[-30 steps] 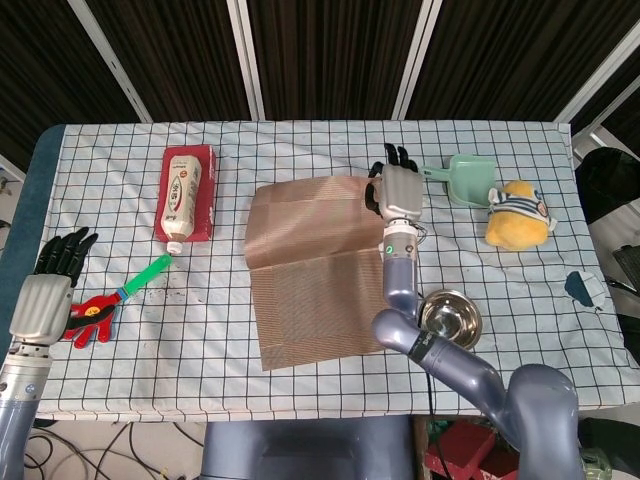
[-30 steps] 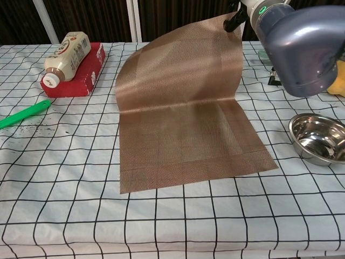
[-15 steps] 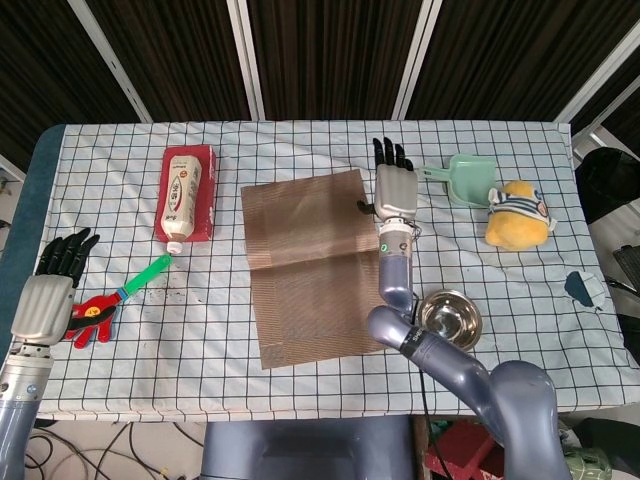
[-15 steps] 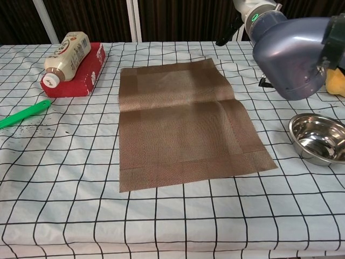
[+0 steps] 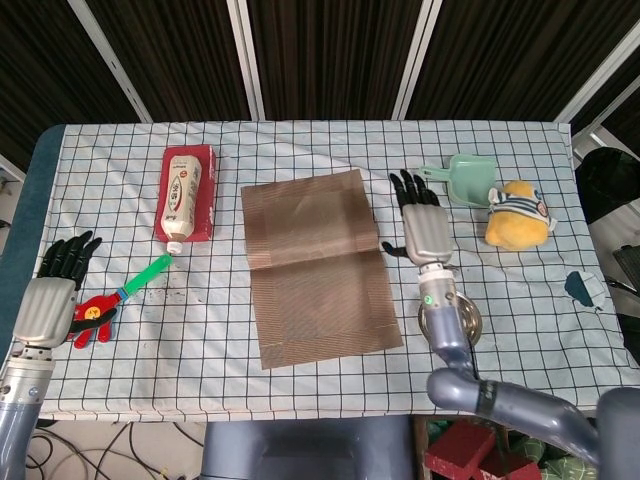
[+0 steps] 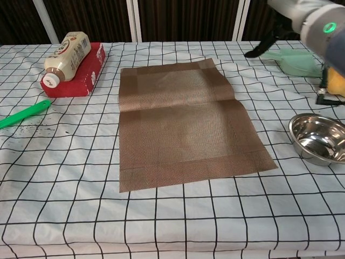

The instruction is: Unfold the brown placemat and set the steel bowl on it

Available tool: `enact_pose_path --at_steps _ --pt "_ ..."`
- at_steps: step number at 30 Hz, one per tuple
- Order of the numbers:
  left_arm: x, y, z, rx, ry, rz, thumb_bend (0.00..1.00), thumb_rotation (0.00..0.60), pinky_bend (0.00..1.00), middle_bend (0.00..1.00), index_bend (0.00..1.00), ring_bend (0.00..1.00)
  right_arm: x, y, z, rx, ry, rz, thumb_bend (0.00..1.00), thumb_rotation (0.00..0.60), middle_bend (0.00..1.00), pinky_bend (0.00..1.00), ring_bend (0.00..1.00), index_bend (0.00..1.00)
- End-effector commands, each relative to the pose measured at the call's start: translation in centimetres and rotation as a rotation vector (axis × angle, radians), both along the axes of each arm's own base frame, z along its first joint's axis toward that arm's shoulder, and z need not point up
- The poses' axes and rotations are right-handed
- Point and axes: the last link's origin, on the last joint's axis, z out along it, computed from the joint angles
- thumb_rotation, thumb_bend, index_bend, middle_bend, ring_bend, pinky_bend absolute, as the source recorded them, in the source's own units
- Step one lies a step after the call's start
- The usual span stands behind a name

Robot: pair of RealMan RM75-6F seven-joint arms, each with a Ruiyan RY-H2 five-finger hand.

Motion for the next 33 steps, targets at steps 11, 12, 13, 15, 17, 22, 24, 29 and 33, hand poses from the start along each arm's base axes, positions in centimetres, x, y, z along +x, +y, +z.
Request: enact_pose_path --at_steps 11,12,13,15,17,22,24,29,33 --pt "0.0 -0.2 -0.2 -0.001 0.016 -0.005 0.04 0.6 0.0 0.0 0.0 0.0 -7.9 11.7 2.1 0.078 0.042 0.071 0.08 0.6 0.04 0.16 0.03 0.1" --pt "0.0 -0.3 -0.2 -0.004 0.018 -0.005 0.04 0.6 0.0 0.0 0.0 0.0 -8.2 12.1 2.1 0.082 0.045 0.069 0.08 0.6 0.04 0.16 0.03 0.1" --pt "0.0 -0.3 -0.3 -0.007 0.02 -0.006 0.04 0.6 0.0 0.0 0.0 0.0 -8.5 12.4 2.1 0.085 0.049 0.068 0.08 0.6 0.04 0.16 0.03 0.1" --pt "0.0 -0.4 -0.4 -0.014 0.028 -0.01 0.04 0.6 0.0 0.0 0.0 0.0 -9.6 13.3 2.2 0.083 0.083 0.061 0.08 0.6 0.04 0.16 0.03 0.1" --pt "0.0 -0.5 -0.5 -0.019 0.035 -0.014 0.04 0.6 0.0 0.0 0.0 0.0 -10.4 14.0 2.6 0.068 0.107 0.057 0.08 0.6 0.04 0.16 0.03 0.11" --pt "-0.1 -0.8 -0.9 -0.035 0.056 -0.02 0.04 0.6 0.0 0.0 0.0 0.0 -12.5 15.6 4.0 0.031 0.116 0.028 0.08 0.6 0.04 0.16 0.03 0.11" --pt "-0.1 -0.8 -1.0 -0.043 0.069 -0.024 0.04 0.6 0.0 0.0 0.0 0.0 -13.4 16.2 4.7 0.014 0.115 0.017 0.08 0.6 0.04 0.16 0.03 0.11" --pt "0.1 -0.7 -1.9 -0.064 0.116 -0.039 0.04 0.6 0.0 0.0 0.0 0.0 -15.2 17.0 6.2 -0.028 0.087 -0.002 0.08 0.6 0.04 0.16 0.03 0.11" --pt "0.9 -1.0 -2.4 -0.084 0.151 -0.075 0.04 0.6 0.0 0.0 0.04 0.0 -15.7 16.6 6.7 -0.035 0.071 -0.002 0.09 0.6 0.04 0.16 0.03 0.11"
